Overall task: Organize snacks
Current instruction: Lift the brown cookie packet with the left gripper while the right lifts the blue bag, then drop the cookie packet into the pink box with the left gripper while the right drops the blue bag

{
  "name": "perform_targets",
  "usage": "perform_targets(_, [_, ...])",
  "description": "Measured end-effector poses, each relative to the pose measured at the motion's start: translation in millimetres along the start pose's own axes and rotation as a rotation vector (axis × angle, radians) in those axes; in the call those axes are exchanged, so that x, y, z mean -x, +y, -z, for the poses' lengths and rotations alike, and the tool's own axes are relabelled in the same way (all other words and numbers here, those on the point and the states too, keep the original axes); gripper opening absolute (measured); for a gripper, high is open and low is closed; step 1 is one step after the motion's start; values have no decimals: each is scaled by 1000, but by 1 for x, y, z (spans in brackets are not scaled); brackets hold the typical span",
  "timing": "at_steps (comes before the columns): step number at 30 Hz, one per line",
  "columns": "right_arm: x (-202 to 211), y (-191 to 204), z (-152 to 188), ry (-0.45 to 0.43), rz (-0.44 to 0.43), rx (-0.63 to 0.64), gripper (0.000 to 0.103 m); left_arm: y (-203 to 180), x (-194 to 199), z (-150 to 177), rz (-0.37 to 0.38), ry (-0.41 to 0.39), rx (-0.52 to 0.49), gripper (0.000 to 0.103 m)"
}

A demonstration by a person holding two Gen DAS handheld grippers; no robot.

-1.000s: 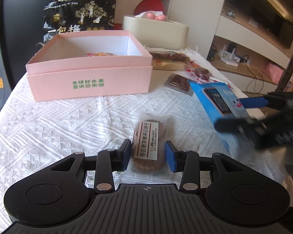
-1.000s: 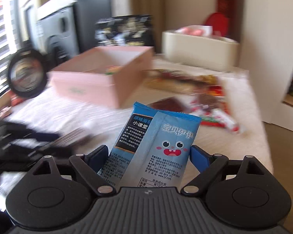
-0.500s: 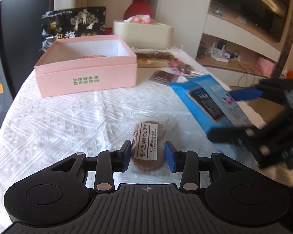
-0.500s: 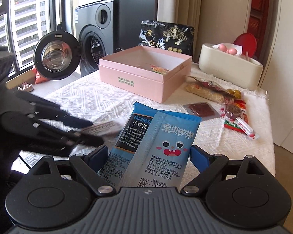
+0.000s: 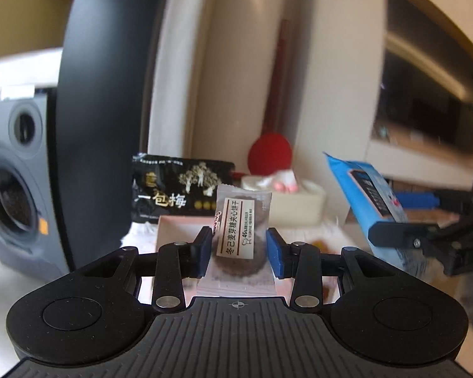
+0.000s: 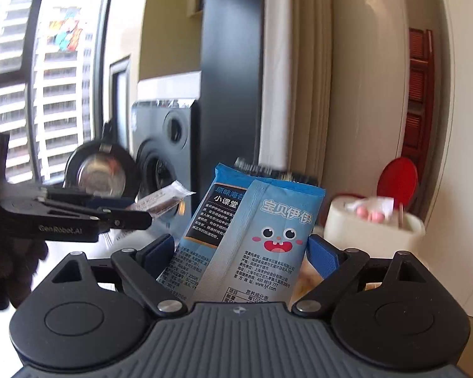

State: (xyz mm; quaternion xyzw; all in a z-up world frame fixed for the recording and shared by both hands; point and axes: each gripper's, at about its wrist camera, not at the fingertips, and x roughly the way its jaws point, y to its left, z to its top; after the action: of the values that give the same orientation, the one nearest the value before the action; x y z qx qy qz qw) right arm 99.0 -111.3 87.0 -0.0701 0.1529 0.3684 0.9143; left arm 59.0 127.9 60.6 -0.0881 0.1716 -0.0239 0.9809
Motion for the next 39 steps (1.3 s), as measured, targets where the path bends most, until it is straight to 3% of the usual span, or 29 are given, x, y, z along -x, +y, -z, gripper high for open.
perform_targets(5, [-71,-20,-25,45,51,-35,91,29,-82,-15,49,64,66,42])
perform_targets(8, [-117,-29,-17,96,89,-32,91,56,-143,-12,107,157,136,42])
perform_targets(11, [-165,-39,-1,174,86,-68,91,79,-193,-3,91,255,211,44])
perform_targets(18, [-237,-41,28,266,73,-73,90,99,-211,11,83,260,237,44])
perform_targets(22, [-256,-40,36,351,-46,-73,90,95,-209,11,69,273,179,44])
perform_targets(28, [-248,-48,38,354,-76,-69,90,81,-192,13,29,248,138,44])
perform_targets(34, [-193,-50,40,295,-198,-58,90,67,-157,23,-4,243,141,43])
perform_targets(39, [-152,-44,65,294,-150,15,90,44,-126,30,44,234,145,43])
